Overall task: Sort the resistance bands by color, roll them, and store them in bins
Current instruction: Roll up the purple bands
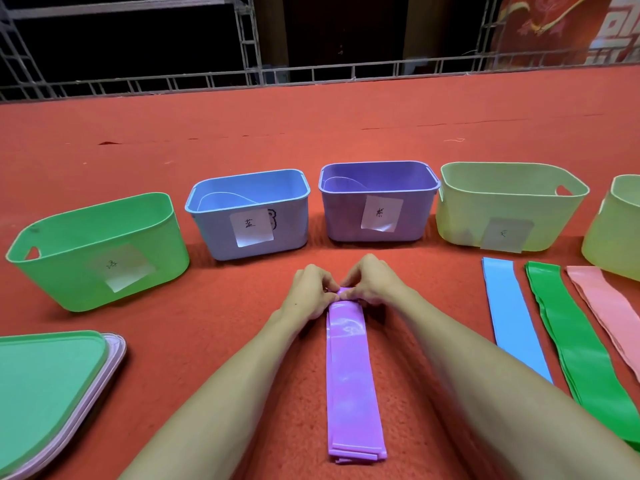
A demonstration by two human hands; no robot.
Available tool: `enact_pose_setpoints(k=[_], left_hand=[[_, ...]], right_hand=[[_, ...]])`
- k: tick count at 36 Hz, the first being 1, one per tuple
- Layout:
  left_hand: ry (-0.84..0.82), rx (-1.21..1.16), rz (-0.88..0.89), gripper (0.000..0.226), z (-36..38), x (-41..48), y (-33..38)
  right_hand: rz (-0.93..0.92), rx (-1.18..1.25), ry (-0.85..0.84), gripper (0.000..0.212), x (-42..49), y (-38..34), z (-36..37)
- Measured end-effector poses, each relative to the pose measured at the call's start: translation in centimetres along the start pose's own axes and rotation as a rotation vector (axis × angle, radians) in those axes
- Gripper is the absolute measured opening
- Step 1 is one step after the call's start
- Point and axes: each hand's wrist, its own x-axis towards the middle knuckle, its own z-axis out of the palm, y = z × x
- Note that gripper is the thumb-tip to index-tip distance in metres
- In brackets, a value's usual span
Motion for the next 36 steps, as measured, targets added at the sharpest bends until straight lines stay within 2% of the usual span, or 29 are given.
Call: enact_pose_setpoints(k=[4,8,13,16,19,22,29,33,36], left_hand=[[0.002,-0.018,-0.003,0.01,-0.1,-0.3,0.2],[-0.06,-0.072,-0.035,0.001,-0.8,-0.1,0.5],[-0.012,-0.19,-0.116,0.02,0.0,-0.3,-0.1],[0.003,-0.262,-0.153,0.017,0.5,-0.8,-0.3],[-0.042,-0.31,-0.157,0.009,0.4,-1.1,-0.5],[-0.09,-0.389,-0.171,0.012,0.0,-1.5,-0.6],[-0.054,-0.214,-0.136,0.01,0.0,-0.9,-0.5],[-0.058,-0.179,-0.11,0.015,-0.3,-0.9,-0.4],[-0.06,-0.176,-0.116,0.015,-0.3,-1.0,-0.4]], right_hand=[[0.004,0.008,0.048,0.019,-0.2,-0.1,0.3],[-0.023,-0.026,0.059,0.018,-0.3,0.1,0.5],[-0.07,-0.029,0.069,0.013,-0.6,0.4,0.9],[-0.09,-0.013,0.084,0.012,-0.9,0.7,1.0],[-0.107,0.001,0.083,0.011,-1.2,0.8,1.2],[-0.113,0.001,0.09,0.013,-1.2,0.9,1.4],[-0.127,0.01,0.047,0.01,-1.2,1.4,1.0],[-0.121,0.053,0.019,0.015,-1.4,1.3,0.3],[-0.124,0.054,0.013,0.01,-1.5,1.0,0.0]])
